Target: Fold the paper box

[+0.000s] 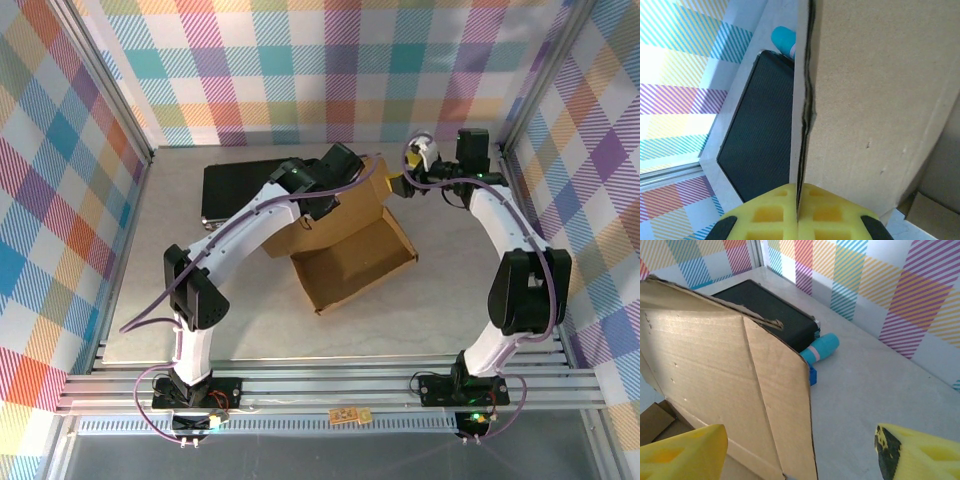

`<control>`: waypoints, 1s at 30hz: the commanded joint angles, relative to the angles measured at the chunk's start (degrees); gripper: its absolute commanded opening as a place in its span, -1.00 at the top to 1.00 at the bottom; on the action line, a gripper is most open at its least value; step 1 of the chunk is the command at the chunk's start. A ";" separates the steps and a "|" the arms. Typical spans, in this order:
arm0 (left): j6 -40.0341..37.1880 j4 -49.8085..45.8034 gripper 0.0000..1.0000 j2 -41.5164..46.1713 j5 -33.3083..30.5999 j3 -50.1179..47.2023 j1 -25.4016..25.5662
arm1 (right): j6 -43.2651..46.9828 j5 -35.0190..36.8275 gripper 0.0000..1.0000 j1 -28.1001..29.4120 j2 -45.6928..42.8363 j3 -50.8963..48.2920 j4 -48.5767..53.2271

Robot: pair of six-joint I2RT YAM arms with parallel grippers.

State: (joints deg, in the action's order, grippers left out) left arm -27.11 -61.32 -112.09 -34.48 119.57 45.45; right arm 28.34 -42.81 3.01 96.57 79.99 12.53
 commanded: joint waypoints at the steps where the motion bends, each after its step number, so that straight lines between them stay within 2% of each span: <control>1: -1.45 0.42 1.00 2.45 0.04 -0.30 -0.26 | 0.15 -6.88 -0.51 0.68 0.30 0.59 -0.48; 4: -1.45 0.41 1.00 2.48 0.24 -0.19 -0.34 | 0.79 -7.38 -0.47 2.96 1.64 1.81 2.62; 7: -1.45 0.32 1.00 2.66 0.56 -0.17 -0.25 | 1.72 -4.82 -0.42 4.69 3.20 2.20 3.31; 15: -1.63 0.43 1.00 3.90 0.82 -1.44 -0.21 | 1.11 -3.92 -0.30 5.50 7.46 7.55 2.72; 18: -1.57 0.41 1.00 4.14 0.99 -1.65 -0.26 | 2.34 -0.29 -0.27 6.71 7.66 7.05 2.62; 23: -1.88 0.24 1.00 5.11 0.82 -2.80 -0.27 | 2.39 5.65 -0.45 6.51 4.28 1.13 -5.58; 30: -2.01 0.13 1.00 6.27 0.99 -3.84 -0.20 | 5.04 6.36 -0.52 5.01 -0.07 -3.47 -8.55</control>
State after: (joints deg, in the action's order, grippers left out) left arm -28.23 -61.28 -108.47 -33.93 116.36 45.19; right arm 30.68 -37.10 8.58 99.90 78.06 7.81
